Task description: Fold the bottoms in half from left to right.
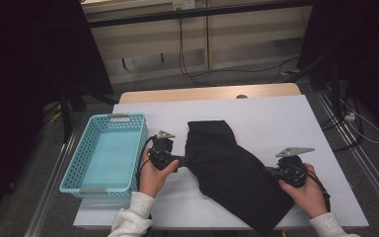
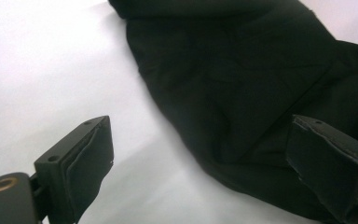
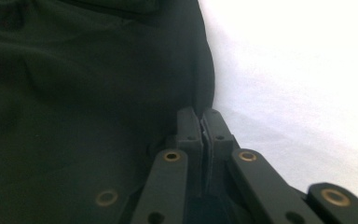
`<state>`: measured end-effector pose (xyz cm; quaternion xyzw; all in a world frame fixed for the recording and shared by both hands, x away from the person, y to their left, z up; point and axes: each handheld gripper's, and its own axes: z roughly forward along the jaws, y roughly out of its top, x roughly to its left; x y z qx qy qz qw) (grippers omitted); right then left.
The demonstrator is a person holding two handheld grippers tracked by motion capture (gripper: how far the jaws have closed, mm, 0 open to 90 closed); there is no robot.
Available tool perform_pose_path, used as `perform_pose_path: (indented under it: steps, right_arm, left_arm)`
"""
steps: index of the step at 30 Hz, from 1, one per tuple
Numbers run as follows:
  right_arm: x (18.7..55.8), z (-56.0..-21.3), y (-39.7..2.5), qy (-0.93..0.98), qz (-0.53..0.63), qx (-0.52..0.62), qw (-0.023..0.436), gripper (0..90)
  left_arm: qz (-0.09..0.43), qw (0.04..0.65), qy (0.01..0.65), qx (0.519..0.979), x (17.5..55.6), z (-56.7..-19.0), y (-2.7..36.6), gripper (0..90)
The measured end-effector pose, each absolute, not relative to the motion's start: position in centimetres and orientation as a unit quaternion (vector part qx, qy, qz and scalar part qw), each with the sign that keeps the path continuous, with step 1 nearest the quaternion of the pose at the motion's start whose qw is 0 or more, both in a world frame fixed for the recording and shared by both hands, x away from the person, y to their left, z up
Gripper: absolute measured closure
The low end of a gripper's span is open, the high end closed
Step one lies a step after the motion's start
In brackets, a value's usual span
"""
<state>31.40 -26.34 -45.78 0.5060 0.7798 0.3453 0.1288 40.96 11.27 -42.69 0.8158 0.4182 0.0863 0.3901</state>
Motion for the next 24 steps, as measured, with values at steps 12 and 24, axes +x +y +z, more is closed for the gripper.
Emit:
perform_pose_path:
  steps: [12,24]
  right_arm:
    - [30.9,-45.4,-29.8,0.766,0.35,0.529,0.102,88.7]
    - [30.4,-45.7,-29.8,0.766,0.354,0.527,0.103,88.6]
  left_arm:
    - [0.084,0.393,0.423,0.812,42.0,-43.0,10.4,8.2]
    - [0.088,0.376,0.447,0.807,45.7,-44.7,9.1,23.4]
